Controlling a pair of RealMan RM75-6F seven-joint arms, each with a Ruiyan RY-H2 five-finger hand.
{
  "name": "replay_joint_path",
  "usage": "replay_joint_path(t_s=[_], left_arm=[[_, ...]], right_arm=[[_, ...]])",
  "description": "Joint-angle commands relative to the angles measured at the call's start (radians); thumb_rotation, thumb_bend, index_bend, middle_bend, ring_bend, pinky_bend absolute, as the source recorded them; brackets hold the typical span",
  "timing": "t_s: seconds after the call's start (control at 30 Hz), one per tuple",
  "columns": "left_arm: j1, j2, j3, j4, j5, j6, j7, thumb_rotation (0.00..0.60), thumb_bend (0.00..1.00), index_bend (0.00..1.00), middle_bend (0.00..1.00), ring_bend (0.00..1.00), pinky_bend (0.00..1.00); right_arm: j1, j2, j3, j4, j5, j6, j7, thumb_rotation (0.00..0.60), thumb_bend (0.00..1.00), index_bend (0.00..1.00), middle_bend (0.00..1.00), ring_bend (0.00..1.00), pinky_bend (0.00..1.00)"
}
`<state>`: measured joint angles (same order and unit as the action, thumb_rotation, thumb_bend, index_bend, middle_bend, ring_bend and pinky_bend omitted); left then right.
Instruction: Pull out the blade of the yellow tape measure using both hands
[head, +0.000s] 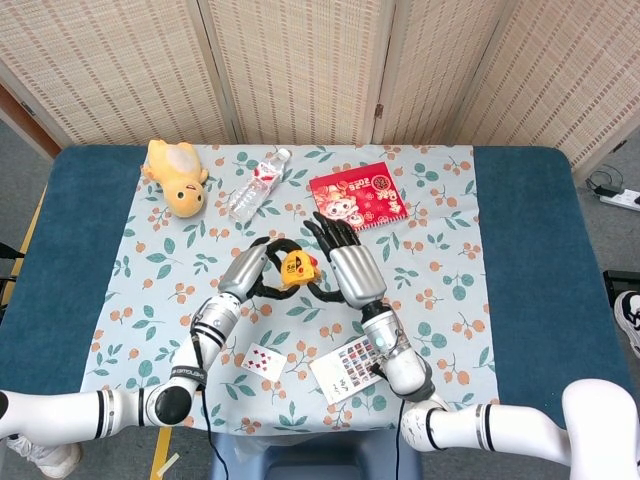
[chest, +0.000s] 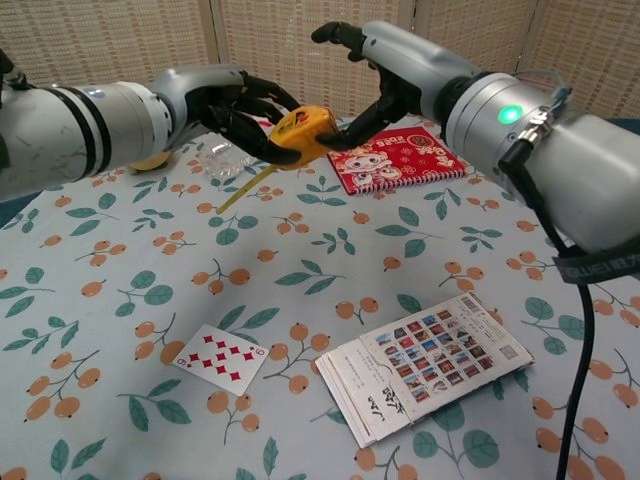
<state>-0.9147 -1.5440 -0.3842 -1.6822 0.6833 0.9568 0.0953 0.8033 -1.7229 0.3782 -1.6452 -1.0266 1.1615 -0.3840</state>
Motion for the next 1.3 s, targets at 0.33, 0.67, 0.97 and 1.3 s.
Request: replay_joint_path(t_s=[0.33, 0.67, 0.97, 1.3], left_arm=[[0.009, -0.008, 0.009, 0.022, 0.012, -0.006, -0.019, 0.6, 0.41, 0.59, 0.52, 0.49, 0.09], [0.023, -0.017, 0.015, 0.043, 0.035, -0.007, -0.045, 0.6, 0.42, 0.59, 0.53, 0.49, 0.09], [0.041, -0.029, 0.017, 0.063, 0.072, 0.002, -0.073, 0.6, 0.43, 0.6, 0.53, 0.49, 0.09], [0.048, -0.033, 0.013, 0.064, 0.103, 0.009, -0.079, 0.6, 0.43, 0.6, 0.53, 0.49, 0.09]], right_arm=[[0.006, -0.001, 0.0, 0.007, 0.018, 0.01, -0.01, 0.6, 0.33, 0.0, 0.0, 0.0, 0.0], [0.01, 0.001, 0.005, 0.023, 0.036, 0.019, -0.019, 0.6, 0.33, 0.0, 0.0, 0.0, 0.0], [0.017, -0.003, 0.025, 0.032, 0.072, 0.03, -0.031, 0.6, 0.33, 0.0, 0.0, 0.0, 0.0], [0.035, 0.001, 0.036, 0.012, 0.145, 0.011, -0.068, 0.6, 0.44, 0.32, 0.01, 0.0, 0.0]])
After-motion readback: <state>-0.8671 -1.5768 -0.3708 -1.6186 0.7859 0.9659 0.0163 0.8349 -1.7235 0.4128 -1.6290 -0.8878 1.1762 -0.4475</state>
